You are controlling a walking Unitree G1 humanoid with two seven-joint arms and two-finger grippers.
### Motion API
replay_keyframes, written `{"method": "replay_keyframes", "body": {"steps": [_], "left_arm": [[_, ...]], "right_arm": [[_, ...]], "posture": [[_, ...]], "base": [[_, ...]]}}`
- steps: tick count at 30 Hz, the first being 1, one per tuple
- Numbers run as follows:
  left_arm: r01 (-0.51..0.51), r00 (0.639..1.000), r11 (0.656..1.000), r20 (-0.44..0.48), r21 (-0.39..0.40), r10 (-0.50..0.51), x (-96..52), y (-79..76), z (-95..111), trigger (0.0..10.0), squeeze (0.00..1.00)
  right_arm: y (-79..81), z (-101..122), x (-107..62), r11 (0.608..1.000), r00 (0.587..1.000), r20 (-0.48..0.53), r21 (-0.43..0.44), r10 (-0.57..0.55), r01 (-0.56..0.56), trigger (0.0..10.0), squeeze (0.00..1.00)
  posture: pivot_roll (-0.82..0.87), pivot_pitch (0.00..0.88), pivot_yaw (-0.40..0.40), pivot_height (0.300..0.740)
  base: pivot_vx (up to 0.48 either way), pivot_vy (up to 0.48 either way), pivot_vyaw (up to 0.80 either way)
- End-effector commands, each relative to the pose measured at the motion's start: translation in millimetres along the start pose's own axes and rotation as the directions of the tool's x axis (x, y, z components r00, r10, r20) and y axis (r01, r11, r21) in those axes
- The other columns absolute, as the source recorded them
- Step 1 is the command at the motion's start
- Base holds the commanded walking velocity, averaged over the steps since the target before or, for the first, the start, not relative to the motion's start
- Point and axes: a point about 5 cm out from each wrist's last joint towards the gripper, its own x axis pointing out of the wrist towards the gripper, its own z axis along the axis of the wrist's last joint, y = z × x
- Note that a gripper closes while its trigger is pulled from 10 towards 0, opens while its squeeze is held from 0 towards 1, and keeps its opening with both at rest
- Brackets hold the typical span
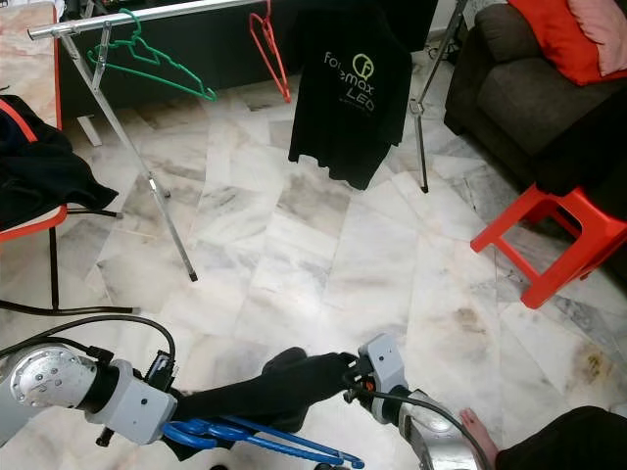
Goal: Hang hanger
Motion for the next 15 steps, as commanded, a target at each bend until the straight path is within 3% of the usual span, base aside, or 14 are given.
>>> {"method": "replay_keyframes", "body": {"steps": [1,5,9,15], "left_arm": [[0.026,1.0,1.0,0.017,0.016,-0.026,6.2,-6.3,4.9,10.0,0.0],[0.026,0.999,1.0,0.023,0.011,-0.026,8.9,-9.3,6.3,10.0,0.0],[0.022,0.999,1.0,0.025,0.001,-0.022,9.3,-10.0,6.0,10.0,0.0],[0.022,0.999,1.0,0.035,-0.01,-0.022,13.8,-12.1,7.2,10.0,0.0]], "right_arm": [[5.2,-5.9,-6.1,0.995,0.995,-0.03,0.008,0.098,-0.098,10.0,1.0],[13.8,-3.0,-13.9,0.967,0.965,-0.054,0.0,0.255,-0.256,10.0,1.0],[21.2,6.7,-29.9,0.908,0.907,-0.04,0.033,0.42,-0.419,10.0,1.0],[17.2,33.1,-48.0,0.868,0.871,0.085,0.078,0.484,-0.49,10.0,1.0]], "posture": [[0.0,0.234,-0.075,0.74],[0.0,0.234,-0.075,0.74],[0.0,0.244,-0.08,0.74],[-0.01,0.247,-0.08,0.74]], "base": [[0.0,0.0,0.0],[0.0,0.0,0.0],[0.0,0.0,0.0],[0.0,0.0,0.0]]}}
